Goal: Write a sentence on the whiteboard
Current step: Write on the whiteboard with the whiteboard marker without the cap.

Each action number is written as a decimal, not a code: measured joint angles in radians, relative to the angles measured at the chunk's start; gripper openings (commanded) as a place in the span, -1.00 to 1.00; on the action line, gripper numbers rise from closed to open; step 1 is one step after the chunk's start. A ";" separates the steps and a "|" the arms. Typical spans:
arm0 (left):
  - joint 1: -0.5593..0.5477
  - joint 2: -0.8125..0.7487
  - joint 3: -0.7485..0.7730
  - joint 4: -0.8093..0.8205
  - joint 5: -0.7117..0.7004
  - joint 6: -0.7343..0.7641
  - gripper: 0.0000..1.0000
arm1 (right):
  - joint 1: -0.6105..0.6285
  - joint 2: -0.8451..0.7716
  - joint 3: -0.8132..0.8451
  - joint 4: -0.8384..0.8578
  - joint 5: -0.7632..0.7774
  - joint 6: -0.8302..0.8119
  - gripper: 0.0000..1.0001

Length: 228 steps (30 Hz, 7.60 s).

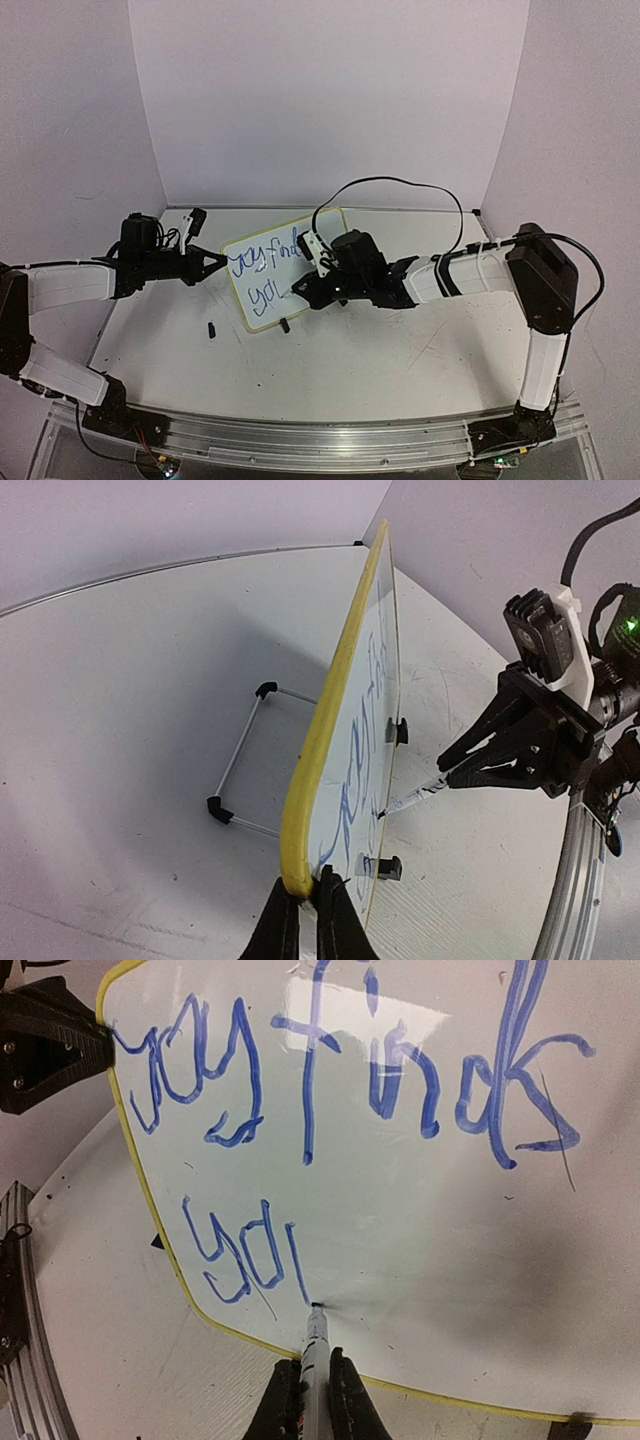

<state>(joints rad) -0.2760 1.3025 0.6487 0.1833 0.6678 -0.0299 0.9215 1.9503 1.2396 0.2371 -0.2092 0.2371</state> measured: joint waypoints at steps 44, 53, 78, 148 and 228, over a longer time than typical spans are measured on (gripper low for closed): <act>-0.001 0.000 0.000 0.000 -0.006 0.000 -1.00 | -0.026 -0.015 0.015 0.031 -0.019 0.025 -1.00; -0.002 0.000 0.000 0.000 -0.006 0.000 -1.00 | -0.026 -0.018 -0.027 0.033 -0.020 0.031 -1.00; -0.005 0.000 0.000 0.000 -0.006 0.000 -1.00 | -0.098 -0.194 -0.101 0.052 -0.001 0.025 -1.00; -0.006 0.000 0.000 0.000 -0.006 0.000 -1.00 | -0.068 -0.078 -0.034 0.031 -0.014 0.002 -1.00; -0.007 0.000 0.000 0.000 -0.006 0.000 -1.00 | -0.072 -0.068 -0.022 0.006 0.014 0.008 -1.00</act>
<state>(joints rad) -0.2832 1.3025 0.6487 0.1837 0.6613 -0.0299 0.8490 1.8828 1.2175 0.2428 -0.1947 0.2447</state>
